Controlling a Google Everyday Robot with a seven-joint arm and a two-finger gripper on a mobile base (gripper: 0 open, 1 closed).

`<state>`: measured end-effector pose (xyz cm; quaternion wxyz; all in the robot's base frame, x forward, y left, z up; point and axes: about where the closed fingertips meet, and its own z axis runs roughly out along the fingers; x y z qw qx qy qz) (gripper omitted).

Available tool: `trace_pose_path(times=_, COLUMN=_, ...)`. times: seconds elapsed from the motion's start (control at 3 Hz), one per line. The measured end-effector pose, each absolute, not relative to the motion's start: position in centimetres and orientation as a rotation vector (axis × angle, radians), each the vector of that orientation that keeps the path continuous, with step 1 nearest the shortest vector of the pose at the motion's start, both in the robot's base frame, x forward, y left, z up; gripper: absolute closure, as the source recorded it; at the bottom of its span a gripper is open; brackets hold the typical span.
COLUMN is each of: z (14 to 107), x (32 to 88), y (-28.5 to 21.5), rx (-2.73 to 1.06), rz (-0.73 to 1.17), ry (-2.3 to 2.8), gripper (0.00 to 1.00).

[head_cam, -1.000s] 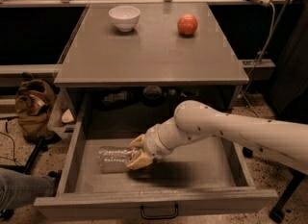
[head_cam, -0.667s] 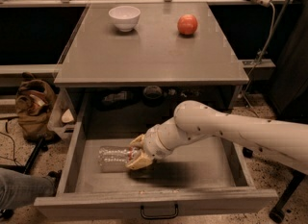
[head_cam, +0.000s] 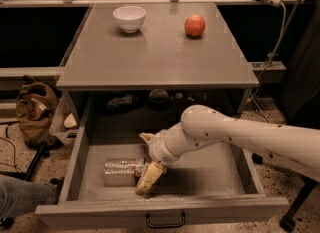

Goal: Place water bottle into top drawer

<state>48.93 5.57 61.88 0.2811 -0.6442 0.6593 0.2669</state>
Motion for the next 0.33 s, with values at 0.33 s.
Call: trace_pose_path(times=0.33, z=61.88, x=48.93, y=5.57, rx=-1.726, rz=0.715, ry=1.767, gripper=0.00)
